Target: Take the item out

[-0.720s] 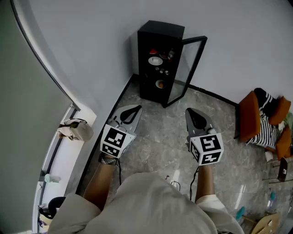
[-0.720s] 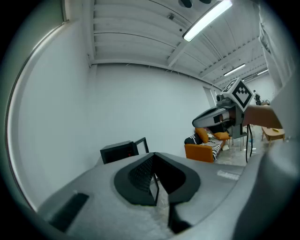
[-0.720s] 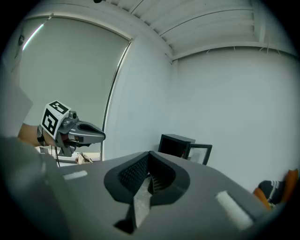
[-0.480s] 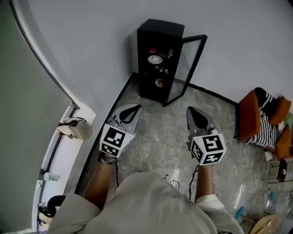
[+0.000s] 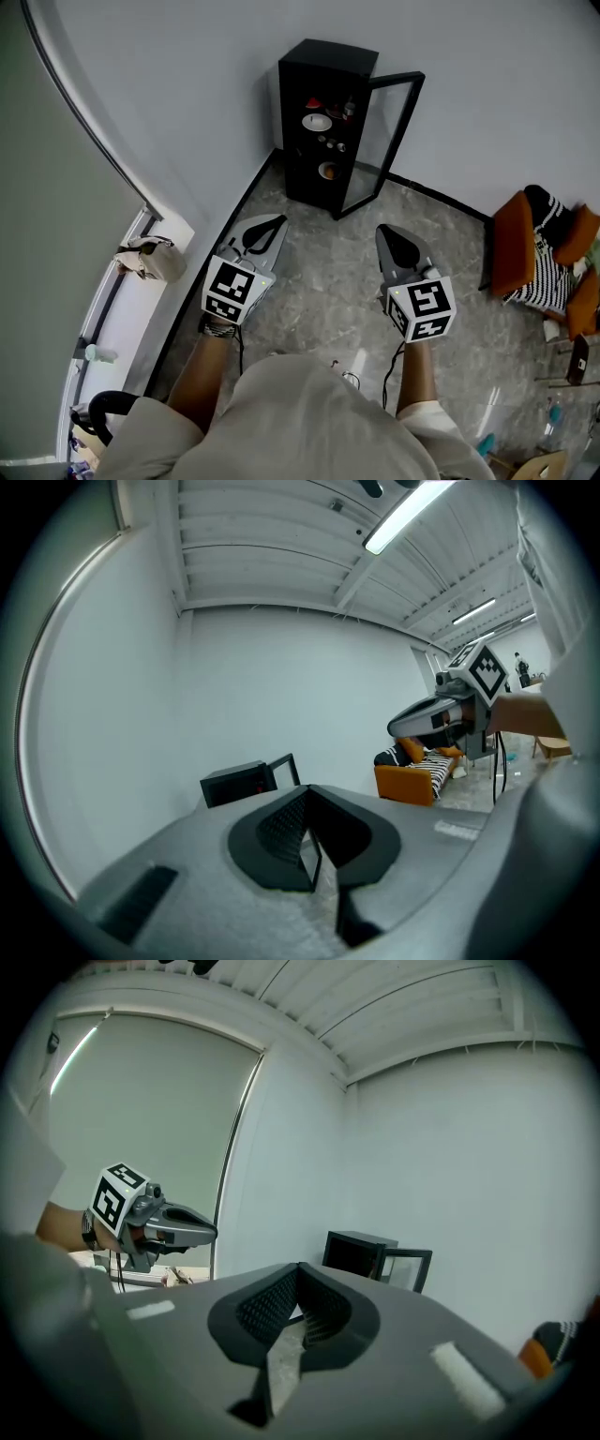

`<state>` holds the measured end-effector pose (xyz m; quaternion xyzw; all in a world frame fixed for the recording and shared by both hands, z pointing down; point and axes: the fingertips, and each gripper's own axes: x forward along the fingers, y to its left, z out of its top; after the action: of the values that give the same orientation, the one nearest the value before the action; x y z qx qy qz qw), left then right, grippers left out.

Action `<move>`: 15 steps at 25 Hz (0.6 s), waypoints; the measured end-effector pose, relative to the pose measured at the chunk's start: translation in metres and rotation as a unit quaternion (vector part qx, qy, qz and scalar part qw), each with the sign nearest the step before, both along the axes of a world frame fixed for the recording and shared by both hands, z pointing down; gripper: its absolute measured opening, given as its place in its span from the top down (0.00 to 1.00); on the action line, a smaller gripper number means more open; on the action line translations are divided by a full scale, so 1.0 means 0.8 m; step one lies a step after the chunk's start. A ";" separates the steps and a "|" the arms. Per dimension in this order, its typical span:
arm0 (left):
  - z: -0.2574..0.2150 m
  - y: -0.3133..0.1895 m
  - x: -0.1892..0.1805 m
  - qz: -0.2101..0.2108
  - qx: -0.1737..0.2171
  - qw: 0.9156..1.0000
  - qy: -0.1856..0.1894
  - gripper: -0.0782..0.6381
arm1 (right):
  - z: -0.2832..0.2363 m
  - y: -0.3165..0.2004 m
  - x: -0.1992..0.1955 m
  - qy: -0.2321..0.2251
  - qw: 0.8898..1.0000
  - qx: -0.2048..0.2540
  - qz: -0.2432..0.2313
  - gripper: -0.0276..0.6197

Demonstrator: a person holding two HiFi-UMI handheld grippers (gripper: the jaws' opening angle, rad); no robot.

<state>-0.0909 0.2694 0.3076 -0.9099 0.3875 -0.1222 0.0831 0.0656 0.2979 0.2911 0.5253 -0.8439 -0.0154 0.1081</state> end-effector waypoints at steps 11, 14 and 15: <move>0.019 -0.003 0.036 -0.010 -0.018 1.000 -0.016 0.89 | 0.018 -0.013 0.042 -0.020 0.998 -0.036 -0.046 0.95; 0.021 -0.011 0.048 -0.008 -0.018 1.000 -0.017 0.89 | 0.016 -0.025 0.059 -0.012 0.999 -0.028 -0.032 0.95; 0.023 -0.015 0.051 -0.006 -0.018 1.000 -0.017 0.89 | 0.016 -0.030 0.064 -0.008 0.999 -0.025 -0.024 0.95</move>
<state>-0.0501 0.2574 0.3262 -0.9066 0.3895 -0.1452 0.0727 0.1166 0.2739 0.3038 0.5022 -0.8571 0.0072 0.1145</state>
